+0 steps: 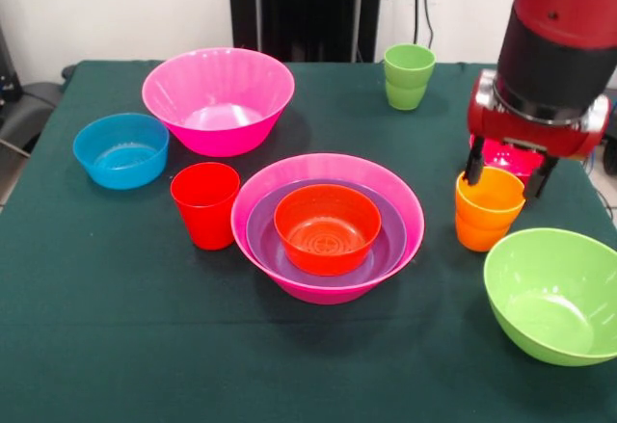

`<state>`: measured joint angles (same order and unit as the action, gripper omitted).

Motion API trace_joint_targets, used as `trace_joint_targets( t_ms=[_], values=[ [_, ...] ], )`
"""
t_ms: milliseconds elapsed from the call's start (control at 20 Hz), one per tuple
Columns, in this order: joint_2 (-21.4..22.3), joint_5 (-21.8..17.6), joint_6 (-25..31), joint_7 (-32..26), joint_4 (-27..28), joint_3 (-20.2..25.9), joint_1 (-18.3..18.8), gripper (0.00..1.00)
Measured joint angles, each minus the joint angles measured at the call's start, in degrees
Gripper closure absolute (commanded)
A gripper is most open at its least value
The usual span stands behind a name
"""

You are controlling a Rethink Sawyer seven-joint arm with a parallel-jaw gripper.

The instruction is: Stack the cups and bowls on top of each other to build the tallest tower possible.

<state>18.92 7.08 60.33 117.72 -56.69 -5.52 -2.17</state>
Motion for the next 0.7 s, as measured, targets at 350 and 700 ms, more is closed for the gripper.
trace_joint_targets(
  t_ms=[350,700],
  values=[
    [-5.54,-0.18,0.01,0.0,6.73,0.45,0.0,0.0],
    [-11.24,-0.33,0.68,0.0,14.62,0.54,0.0,0.0]
  ],
)
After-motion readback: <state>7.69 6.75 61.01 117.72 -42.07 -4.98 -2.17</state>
